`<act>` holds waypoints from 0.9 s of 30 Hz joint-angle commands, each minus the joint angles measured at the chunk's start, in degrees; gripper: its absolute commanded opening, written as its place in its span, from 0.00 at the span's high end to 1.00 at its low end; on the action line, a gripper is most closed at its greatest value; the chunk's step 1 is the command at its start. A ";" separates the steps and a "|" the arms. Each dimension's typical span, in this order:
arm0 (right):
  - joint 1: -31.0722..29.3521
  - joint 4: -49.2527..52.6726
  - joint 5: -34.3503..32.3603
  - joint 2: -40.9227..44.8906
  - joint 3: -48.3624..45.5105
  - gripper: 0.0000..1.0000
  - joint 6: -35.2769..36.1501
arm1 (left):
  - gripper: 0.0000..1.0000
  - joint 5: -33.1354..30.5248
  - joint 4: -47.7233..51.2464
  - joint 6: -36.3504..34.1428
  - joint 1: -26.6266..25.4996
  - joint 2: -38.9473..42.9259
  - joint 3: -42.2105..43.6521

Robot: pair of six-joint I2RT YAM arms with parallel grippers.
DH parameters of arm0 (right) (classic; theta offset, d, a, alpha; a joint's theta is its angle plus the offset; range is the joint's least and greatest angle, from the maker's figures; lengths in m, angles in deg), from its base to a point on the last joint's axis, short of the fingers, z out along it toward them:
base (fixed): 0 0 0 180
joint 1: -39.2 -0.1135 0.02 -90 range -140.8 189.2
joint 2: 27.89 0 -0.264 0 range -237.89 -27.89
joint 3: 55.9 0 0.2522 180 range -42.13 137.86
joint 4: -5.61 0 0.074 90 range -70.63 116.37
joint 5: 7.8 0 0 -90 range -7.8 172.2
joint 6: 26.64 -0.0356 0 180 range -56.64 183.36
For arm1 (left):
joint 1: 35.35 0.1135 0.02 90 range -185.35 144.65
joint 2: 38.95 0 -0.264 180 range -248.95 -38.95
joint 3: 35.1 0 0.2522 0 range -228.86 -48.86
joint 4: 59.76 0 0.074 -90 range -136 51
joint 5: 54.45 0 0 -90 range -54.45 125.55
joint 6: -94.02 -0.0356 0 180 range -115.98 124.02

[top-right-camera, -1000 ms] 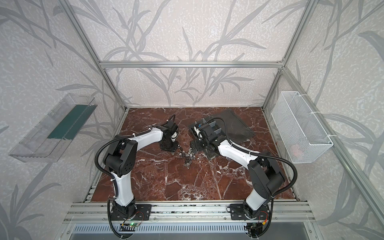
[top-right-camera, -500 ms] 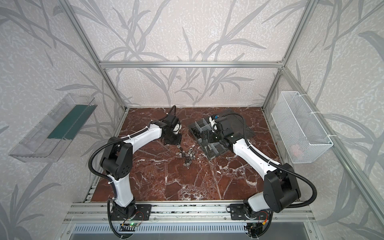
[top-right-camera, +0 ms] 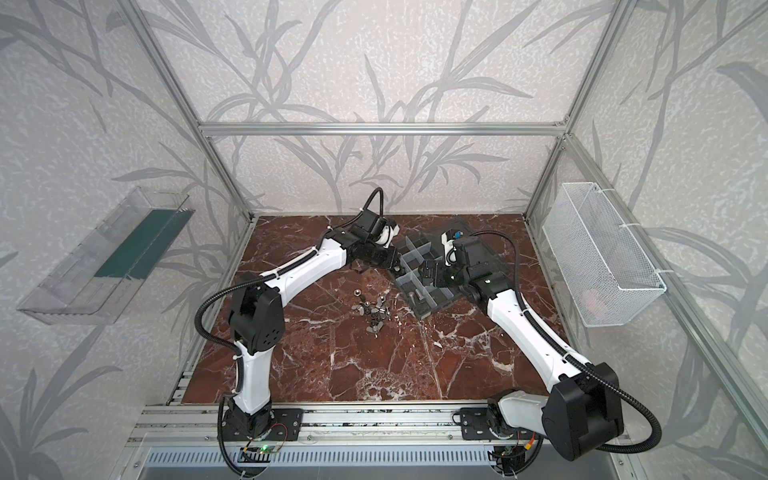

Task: Sort the screws and nuts into containers
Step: 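Carry the wing nut over the box with the left gripper while the right arm retracts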

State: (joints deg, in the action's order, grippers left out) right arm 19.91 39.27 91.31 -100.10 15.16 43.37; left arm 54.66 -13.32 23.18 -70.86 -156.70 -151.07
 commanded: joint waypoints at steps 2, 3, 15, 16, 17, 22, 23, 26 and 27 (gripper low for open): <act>1.69 1.89 0.56 2.71 -1.46 0.01 -1.28 | 0.88 4.01 -6.99 3.08 -1.57 -2.94 -1.81; 1.96 2.13 0.61 3.05 -1.53 0.01 -1.25 | 0.88 4.33 -8.32 3.53 -1.99 -3.72 -2.02; 3.27 3.16 1.37 4.61 -2.85 0.01 -1.66 | 0.88 5.45 -15.64 6.06 -4.13 -11.65 -4.25; 3.34 3.13 1.37 4.62 -2.85 0.01 -1.63 | 0.88 5.48 -15.64 6.04 -4.20 -11.87 -4.34; 3.46 3.29 1.49 4.62 -2.90 0.01 -1.63 | 0.87 5.51 -15.64 6.01 -4.22 -12.12 -4.50; 3.73 3.36 1.89 4.92 -3.23 0.01 -1.56 | 0.83 5.58 -14.37 6.06 -4.44 -13.51 -5.71; 3.90 3.39 1.93 5.05 -3.33 0.01 -1.48 | 0.82 5.53 -14.11 6.01 -4.53 -13.63 -5.75; 4.38 3.43 2.10 5.40 -3.42 0.01 -1.28 | 0.79 5.31 -13.53 5.80 -4.79 -13.63 -5.70; 4.52 3.48 2.23 5.40 -3.48 0.01 -1.20 | 0.79 5.22 -13.52 5.76 -4.83 -13.59 -5.77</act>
State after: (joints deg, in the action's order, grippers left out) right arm 23.83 41.89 92.86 -96.18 12.21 41.95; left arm 59.65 -27.15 29.19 -75.17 -169.45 -155.12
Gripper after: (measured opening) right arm 0.991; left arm 0.212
